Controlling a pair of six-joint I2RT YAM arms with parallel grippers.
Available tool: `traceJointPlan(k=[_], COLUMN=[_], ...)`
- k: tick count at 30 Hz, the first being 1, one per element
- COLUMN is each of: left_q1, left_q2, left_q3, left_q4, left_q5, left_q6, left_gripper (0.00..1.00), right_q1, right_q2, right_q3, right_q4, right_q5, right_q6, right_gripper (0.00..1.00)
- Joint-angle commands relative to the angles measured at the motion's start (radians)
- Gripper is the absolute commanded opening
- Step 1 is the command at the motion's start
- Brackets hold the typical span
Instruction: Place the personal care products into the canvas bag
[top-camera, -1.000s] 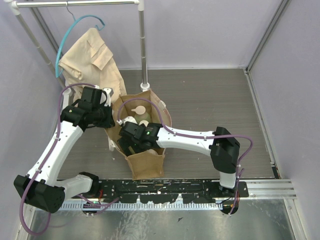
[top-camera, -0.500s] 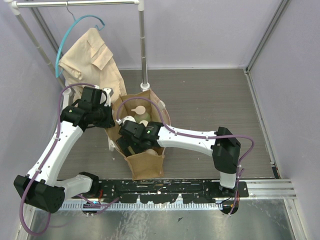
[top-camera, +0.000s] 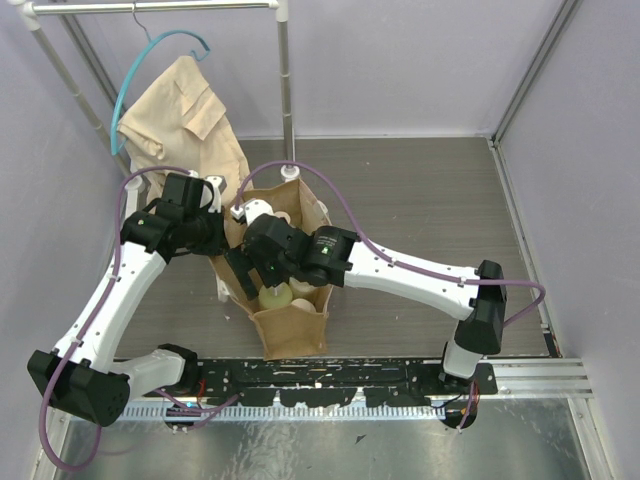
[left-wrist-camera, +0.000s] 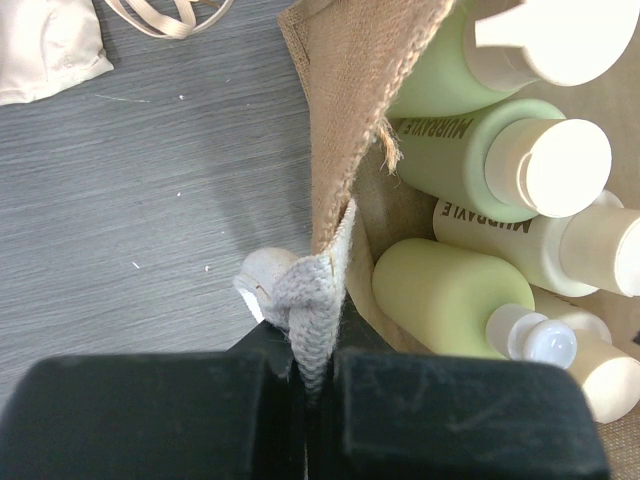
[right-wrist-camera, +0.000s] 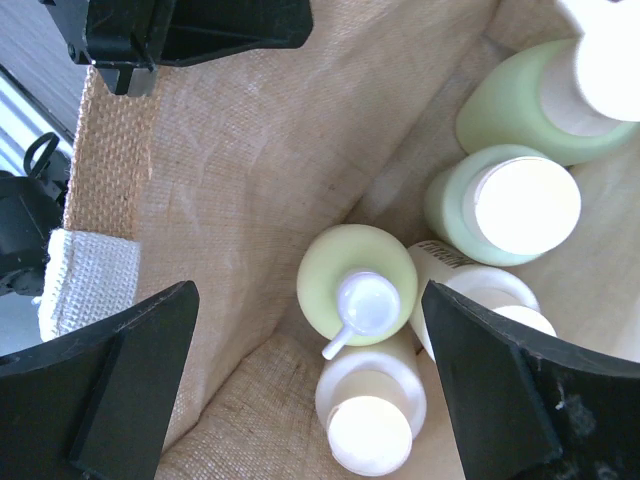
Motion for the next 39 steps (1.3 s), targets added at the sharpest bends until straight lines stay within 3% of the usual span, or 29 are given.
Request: traceJointPlan(k=[1, 13, 17, 19, 25, 32, 39], left_q1=[0.009, 0.009, 0.01, 0.01, 0.01, 0.01, 0.01], left_q2=[-0.034, -0.032, -0.034, -0.035, -0.045, -0.092, -0.21], left_q3=[0.063, 0.065, 0.066, 0.067, 0.087, 0.132, 0.097], left_q4=[0.064, 0.062, 0.062, 0.062, 0.058, 0.03, 0.054], left_q5=[-0.031, -0.038, -0.039, -0.045, -0.071, -0.136, -0.309], left_q6=[0.003, 0.003, 0.0, 0.0, -0.004, -0.042, -0.024], left_gripper=[0.0, 0.06, 0.18, 0.32, 1.0, 0.98, 0.98], right_q1=[-0.001, -0.018, -0.029, -0.035, -0.117, -0.338, -0.552], right_q2=[-0.073, -0.428, -0.508, -0.535, -0.623, -0.718, -0.671], right_q3=[0.033, -0.143, -0.172, -0.183, -0.232, -0.373, -0.513], right_q4=[-0.033, 0.042, -0.058, -0.118, -0.279, -0.222, -0.047], right_q5=[0.092, 0.327, 0.473, 0.548, 0.684, 0.544, 0.351], right_q6=[-0.018, -0.032, -0.016, -0.002, 0.06, -0.033, -0.163], right_gripper=[1.0, 1.0, 1.0, 1.0, 1.0, 1.0, 1.0])
